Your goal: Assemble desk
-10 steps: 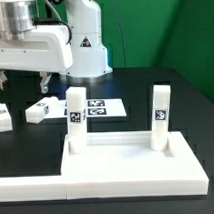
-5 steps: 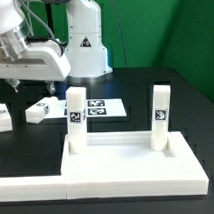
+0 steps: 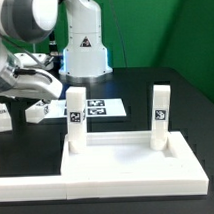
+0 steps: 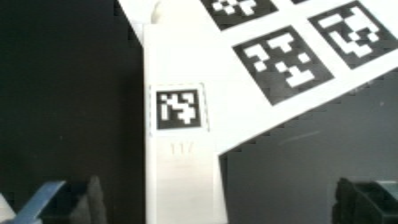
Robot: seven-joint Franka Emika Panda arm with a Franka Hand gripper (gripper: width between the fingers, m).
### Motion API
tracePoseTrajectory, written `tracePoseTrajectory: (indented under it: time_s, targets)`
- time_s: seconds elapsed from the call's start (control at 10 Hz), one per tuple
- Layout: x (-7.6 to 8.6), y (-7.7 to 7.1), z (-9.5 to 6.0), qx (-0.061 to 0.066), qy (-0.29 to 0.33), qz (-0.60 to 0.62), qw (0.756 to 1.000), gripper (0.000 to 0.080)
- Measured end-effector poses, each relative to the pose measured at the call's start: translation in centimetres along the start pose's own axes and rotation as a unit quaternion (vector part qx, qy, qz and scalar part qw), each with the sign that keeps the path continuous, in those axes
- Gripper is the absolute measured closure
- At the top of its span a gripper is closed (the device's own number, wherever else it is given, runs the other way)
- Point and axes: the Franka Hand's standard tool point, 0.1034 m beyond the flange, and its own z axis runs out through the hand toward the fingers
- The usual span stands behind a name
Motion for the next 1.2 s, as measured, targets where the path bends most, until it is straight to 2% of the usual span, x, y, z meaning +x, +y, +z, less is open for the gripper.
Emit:
tracePoseTrajectory:
  time_s: [0.1, 0.4, 0.9, 1.1, 1.2]
  targets:
    - [0.1, 0.1, 0.2, 0.000, -0.018, 0.003, 1.000, 0.0150]
    - [0.4, 0.2, 0.4, -0.002, -0.017, 0.003, 1.000, 0.0150]
    - [0.8, 1.7, 4.2, -0.007, -0.061, 0.024, 0.998, 0.0150]
    - [0.9, 1.2, 4.3, -0.011, -0.061, 0.021, 0.998, 0.0150]
    - [0.9, 1.3, 4.3, -0.010, -0.061, 0.021, 0.998, 0.0284]
